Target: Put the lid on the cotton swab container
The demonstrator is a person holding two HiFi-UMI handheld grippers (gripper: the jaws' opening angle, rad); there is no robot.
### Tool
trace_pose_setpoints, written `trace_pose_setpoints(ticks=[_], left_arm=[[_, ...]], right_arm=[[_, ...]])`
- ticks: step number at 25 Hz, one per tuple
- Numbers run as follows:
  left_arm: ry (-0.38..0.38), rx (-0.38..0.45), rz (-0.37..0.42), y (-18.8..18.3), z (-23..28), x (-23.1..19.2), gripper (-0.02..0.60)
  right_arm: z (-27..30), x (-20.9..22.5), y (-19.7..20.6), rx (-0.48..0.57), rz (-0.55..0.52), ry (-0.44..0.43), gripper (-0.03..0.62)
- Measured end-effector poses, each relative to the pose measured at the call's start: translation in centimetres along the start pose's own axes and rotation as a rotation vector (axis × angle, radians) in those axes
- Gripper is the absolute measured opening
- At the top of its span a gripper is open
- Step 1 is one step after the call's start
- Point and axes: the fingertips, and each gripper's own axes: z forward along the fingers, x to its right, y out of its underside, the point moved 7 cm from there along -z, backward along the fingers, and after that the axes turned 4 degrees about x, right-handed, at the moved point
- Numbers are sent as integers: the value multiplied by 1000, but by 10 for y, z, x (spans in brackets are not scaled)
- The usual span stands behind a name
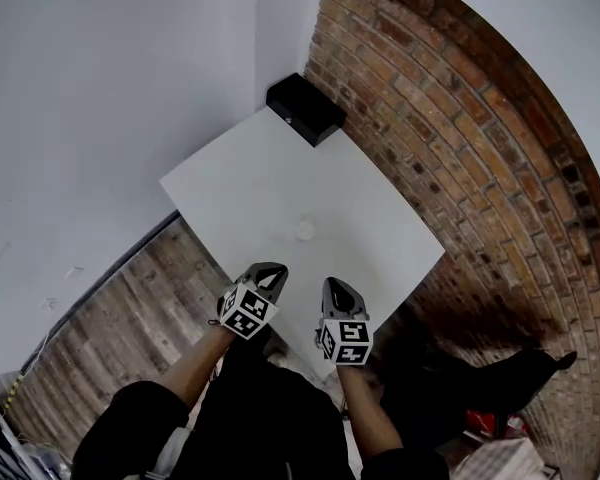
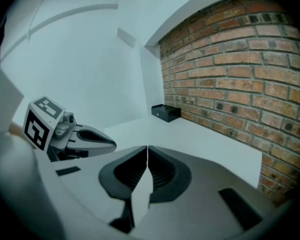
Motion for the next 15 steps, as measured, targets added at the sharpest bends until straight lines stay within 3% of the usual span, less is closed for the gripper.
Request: trace_pose_setpoints(ticks=[7,15], left_arm=[[-50,82,-1,-22,-43,54,17],[-107,175,-64,-36,-94,103,17]], right_arm=[[-66,-10,4,93,-22,-4,23],[-132,-25,28,170,-55,-7,21]])
